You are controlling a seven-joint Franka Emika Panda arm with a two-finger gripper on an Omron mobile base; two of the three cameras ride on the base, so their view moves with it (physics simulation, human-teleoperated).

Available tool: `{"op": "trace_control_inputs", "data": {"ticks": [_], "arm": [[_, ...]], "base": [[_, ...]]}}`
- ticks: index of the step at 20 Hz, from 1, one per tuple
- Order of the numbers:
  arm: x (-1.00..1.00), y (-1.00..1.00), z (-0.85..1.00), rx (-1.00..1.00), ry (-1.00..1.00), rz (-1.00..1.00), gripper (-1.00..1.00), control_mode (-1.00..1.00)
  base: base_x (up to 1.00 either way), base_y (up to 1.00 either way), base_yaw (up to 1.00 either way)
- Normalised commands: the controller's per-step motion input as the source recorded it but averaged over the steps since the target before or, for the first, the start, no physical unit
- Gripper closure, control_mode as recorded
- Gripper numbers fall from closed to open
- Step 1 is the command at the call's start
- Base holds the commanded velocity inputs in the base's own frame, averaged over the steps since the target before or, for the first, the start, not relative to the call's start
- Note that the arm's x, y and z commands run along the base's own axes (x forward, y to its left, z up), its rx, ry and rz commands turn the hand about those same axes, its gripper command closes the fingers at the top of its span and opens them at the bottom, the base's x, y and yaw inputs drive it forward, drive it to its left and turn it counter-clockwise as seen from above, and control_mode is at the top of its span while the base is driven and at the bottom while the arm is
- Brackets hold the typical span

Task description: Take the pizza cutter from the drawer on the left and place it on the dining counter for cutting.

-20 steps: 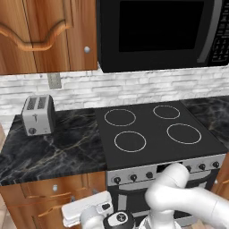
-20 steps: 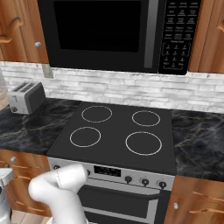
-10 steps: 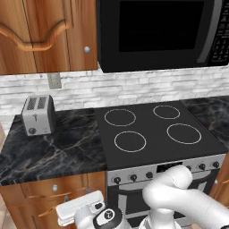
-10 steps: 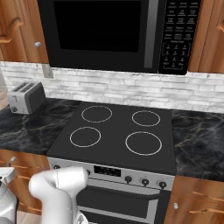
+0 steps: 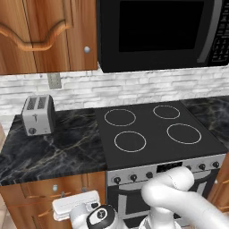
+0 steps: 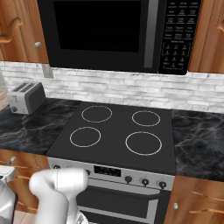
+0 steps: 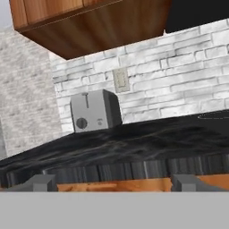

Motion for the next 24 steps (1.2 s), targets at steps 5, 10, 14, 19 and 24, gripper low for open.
{"op": "trace_control_inputs", "data": {"ticks": [5, 10, 14, 19, 24], "arm": [[0.08, 0.13, -0.14, 0.09, 0.00, -0.03, -1.00, -1.00], [0.21, 0.05, -0.20, 0.07, 0.00, -0.01, -1.00, -1.00], [0.21, 0.00, -0.40, 0.11, 0.00, 0.00, -1.00, -1.00], [0.16, 0.00, -0.38, 0.12, 0.02, 0.00, -1.00, -1.00], [0.10, 0.00, -0.25, 0.14, 0.02, -0.03, -1.00, -1.00]], "base": [[0.00, 0.00, 0.00], [0.00, 0.00, 0.00], [0.00, 0.00, 0.00], [0.00, 0.00, 0.00], [0.00, 0.00, 0.00]]}}
